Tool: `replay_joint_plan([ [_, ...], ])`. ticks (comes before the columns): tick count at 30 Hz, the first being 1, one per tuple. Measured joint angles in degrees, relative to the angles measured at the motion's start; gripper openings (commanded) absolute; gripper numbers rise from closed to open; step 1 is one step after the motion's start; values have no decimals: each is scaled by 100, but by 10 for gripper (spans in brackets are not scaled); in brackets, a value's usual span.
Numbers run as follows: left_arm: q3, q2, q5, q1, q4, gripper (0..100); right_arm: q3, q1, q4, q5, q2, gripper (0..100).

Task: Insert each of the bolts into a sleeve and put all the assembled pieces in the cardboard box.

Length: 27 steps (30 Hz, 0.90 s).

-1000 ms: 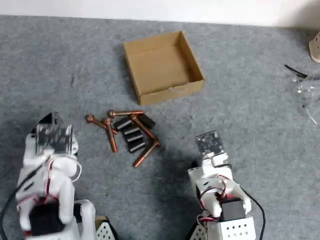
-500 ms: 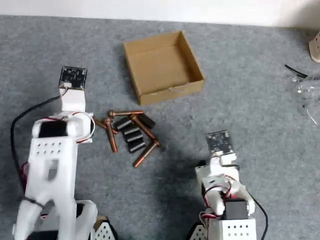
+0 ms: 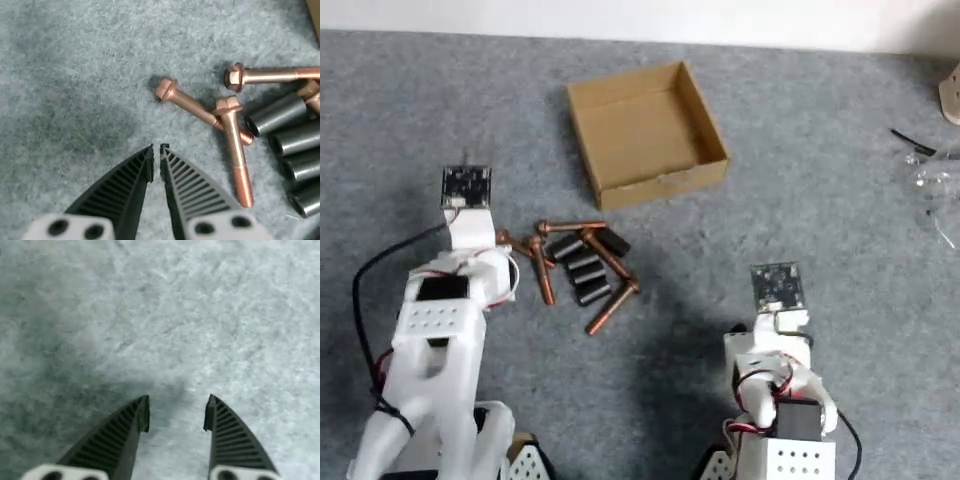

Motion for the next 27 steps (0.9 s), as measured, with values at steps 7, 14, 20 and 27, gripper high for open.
replay_joint_plan([
  [7, 220, -334, 0, -237, -167, 45, 0, 870, -229, 440, 0, 173],
  [14, 220, -334, 0, -325, -193, 45, -1055, 246, -105, 738, 255, 173],
  [20, 220, -334, 18, -448, -193, 45, -2365, -176, -158, 818, 2189, 173],
  [27, 220, -334, 167, -484, -378, 45, -4352, -1231, -413, 782, 5213, 173],
])
